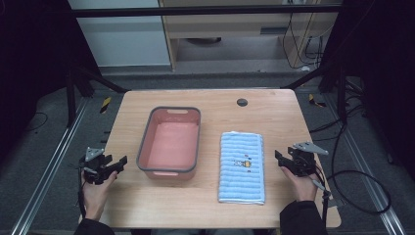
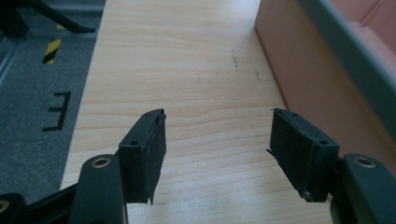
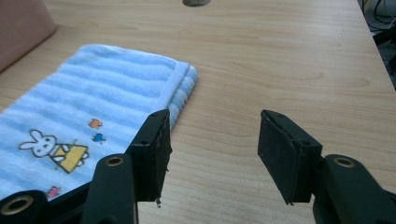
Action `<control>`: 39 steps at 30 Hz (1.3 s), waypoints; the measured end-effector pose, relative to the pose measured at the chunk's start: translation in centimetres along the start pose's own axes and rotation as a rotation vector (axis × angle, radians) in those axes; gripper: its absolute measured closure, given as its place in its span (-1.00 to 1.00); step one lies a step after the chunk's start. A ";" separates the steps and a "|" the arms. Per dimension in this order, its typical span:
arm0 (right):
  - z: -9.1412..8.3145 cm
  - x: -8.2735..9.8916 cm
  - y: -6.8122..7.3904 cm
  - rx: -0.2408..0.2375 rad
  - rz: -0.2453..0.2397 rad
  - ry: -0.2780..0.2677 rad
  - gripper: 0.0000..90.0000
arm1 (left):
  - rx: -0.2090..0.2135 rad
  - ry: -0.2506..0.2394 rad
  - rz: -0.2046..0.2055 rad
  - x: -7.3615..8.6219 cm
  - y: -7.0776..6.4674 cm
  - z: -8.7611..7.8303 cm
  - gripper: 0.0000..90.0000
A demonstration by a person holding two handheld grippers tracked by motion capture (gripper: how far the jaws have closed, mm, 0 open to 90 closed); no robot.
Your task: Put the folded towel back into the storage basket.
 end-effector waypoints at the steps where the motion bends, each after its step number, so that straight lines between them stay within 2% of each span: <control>1: -0.2 -0.1 0.1 0.000 -0.003 -0.001 -0.01 | 0.004 -0.017 0.000 -0.1 -0.2 -0.5 -0.19; 5: -0.6 -0.4 0.6 -0.014 -0.023 -0.002 -0.06 | 0.022 -0.075 0.009 -1.0 -1.0 -1.8 -0.20; 13: -0.6 -0.7 1.1 -0.005 -0.040 -0.008 -0.11 | 0.058 -0.100 0.042 -1.9 -2.7 -2.9 -0.22; 21: -1.4 -1.6 1.3 -0.032 -0.044 -0.047 -0.11 | 0.087 -0.145 0.099 -2.9 -5.1 -4.4 -0.23; 32: -2.3 -2.9 1.1 -0.070 -0.043 -0.076 0.04 | 0.144 -0.156 0.133 -2.9 -8.7 -4.6 -0.27; 37: -2.4 -3.3 1.2 -0.094 -0.039 -0.073 0.06 | 0.167 -0.180 0.149 -3.3 -10.1 -4.9 -0.26; 39: -2.4 -3.5 1.3 -0.105 -0.041 -0.075 0.07 | 0.173 -0.186 0.175 -3.4 -10.9 -5.0 -0.25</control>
Point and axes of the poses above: each handheld gripper's, and its own axes: z roughly forward along the jaws, x roughly out of its underside, y roughly to its left, the point moved 3 cm from there along z, roughly forward along the jaws, and after that the axes turned 4 degrees about x, right-handed, at the moved point
